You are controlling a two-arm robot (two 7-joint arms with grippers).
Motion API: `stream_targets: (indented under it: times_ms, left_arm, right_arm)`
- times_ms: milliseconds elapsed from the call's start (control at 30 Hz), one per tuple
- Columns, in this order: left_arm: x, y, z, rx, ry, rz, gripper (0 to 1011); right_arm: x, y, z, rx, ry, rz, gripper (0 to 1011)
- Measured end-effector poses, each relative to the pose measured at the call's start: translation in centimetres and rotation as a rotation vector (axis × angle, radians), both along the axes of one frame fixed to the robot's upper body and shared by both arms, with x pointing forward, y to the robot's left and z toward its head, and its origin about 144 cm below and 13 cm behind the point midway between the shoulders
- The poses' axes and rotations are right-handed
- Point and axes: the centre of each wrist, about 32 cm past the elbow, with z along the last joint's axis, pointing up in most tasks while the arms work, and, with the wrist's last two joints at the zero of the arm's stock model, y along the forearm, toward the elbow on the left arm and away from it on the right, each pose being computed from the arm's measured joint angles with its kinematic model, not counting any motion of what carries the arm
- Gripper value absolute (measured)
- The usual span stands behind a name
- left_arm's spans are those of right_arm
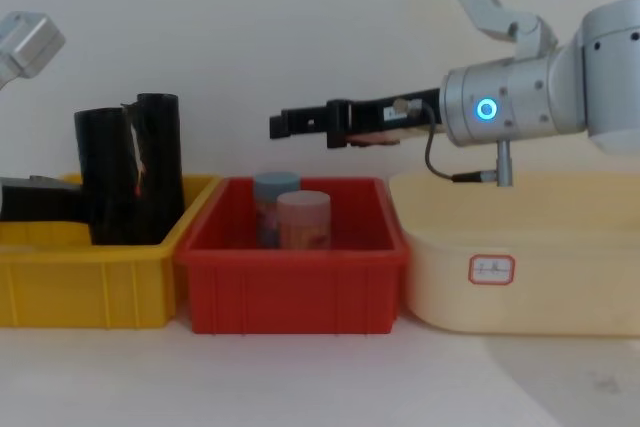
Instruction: Pick up the garbage bag with the one hand and transfer it to the other hand.
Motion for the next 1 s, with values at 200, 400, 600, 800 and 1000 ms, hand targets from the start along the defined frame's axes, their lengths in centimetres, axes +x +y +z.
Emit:
stream_targets:
  times_ms: [200, 400, 600, 800, 1000]
  left_arm:
    - [0.0, 0.0, 0.0, 0.000, 0.000, 0.000, 400]
    - [0.0, 0.0, 0.0, 0.000, 0.000, 0.000, 400]
    - [0.0, 0.0, 0.0, 0.000, 0.000, 0.000, 400]
    - [0.0, 0.0, 0.0, 0.000, 0.000, 0.000, 400]
    - [0.0, 0.0, 0.0, 0.000, 0.000, 0.000, 400]
  right_arm:
    - [0.6, 0.1, -0.5, -0.020, 0.022, 0.006, 1000]
    - [1.0, 0.2, -0.8, -0.034, 0.037, 0.016, 1000]
    - [1.2, 0.2, -0.9, -0.049, 0.048, 0.031, 1000]
    - [1.3, 0.3, -1.0, -0.070, 0.049, 0.043, 999]
    - [1.5, 0.5, -1.2, -0.104, 0.027, 0.045, 1000]
